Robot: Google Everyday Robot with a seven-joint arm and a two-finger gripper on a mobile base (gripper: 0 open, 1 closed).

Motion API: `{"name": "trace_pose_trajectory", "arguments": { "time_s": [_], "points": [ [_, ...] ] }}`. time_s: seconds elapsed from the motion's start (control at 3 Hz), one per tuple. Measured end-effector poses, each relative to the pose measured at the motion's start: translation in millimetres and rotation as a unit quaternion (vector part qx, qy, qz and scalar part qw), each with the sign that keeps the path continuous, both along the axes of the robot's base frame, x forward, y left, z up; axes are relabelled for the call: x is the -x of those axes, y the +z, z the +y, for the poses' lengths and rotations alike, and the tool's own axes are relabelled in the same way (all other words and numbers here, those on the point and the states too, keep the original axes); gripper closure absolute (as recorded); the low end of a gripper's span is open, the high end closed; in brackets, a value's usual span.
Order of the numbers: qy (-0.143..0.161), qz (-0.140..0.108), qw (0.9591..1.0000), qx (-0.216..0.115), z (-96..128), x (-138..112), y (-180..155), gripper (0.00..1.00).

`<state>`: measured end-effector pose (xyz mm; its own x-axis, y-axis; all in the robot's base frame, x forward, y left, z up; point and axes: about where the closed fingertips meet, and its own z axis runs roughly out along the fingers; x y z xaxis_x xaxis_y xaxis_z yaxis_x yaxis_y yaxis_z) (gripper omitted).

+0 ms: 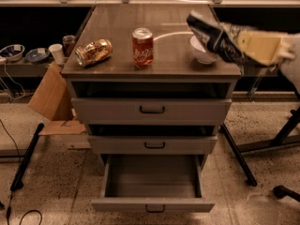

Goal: Pick blue chip bag from bottom drawer and place on counter

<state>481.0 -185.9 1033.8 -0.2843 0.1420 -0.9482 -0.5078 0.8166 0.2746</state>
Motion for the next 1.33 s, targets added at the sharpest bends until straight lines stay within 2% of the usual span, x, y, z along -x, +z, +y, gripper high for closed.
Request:
{"name": "trace_pose_trajectory", "arguments": {
  "time_s": [0.33,0.67,1.0,1.33],
  "points": [
    [-0.002,-0.032,0.9995,0.000,3,-5,41,1.00],
    [0.004,-0.045,0.9990,-0.002,13,-20,68,1.00],
    [0.022,-0.046,0.9986,-0.010,38,-45,75,1.00],
    [0.042,-0.049,0.9978,-0.017,74,-80,85,1.00]
  ]
}}
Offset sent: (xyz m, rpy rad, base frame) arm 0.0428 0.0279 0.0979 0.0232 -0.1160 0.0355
